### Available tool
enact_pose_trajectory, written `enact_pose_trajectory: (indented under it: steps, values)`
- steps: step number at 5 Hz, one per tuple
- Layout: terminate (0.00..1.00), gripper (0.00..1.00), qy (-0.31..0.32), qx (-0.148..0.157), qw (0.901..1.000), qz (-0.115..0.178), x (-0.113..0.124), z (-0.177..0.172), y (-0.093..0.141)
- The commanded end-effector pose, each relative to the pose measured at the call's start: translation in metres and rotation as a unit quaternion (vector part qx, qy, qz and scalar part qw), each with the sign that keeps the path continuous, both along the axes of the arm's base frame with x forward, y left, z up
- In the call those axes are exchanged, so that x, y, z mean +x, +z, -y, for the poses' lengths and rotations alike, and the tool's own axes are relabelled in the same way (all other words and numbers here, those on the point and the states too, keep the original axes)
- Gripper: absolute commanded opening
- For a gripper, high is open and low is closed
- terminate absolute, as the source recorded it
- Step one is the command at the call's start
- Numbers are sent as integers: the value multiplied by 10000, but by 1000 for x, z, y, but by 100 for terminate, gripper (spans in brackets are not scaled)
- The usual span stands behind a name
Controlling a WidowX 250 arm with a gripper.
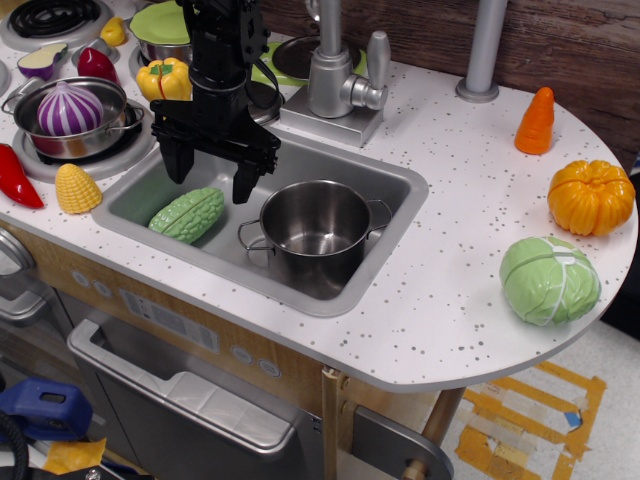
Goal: Put green squash in pot or pan
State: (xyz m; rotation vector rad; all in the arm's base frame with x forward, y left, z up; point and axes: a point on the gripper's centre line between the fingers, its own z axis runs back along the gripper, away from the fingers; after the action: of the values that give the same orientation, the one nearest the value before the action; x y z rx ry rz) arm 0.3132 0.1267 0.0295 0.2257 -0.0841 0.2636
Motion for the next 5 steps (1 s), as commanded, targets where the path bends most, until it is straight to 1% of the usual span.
enact_pose_trajectory:
  steps: [1,2,3,4,5]
  values:
    - [0,100,0,0,10000,0,0,0,0]
    - [0,100,-437,-8,9988,-204,-1,-16,5]
    - [0,100,-768,-40,9968,-200,-5,-34,4]
    - [0,100,-1021,33,9948,-53,-7,-49,-4]
    - [0,100,-1134,178,9934,16,-5,-55,-11]
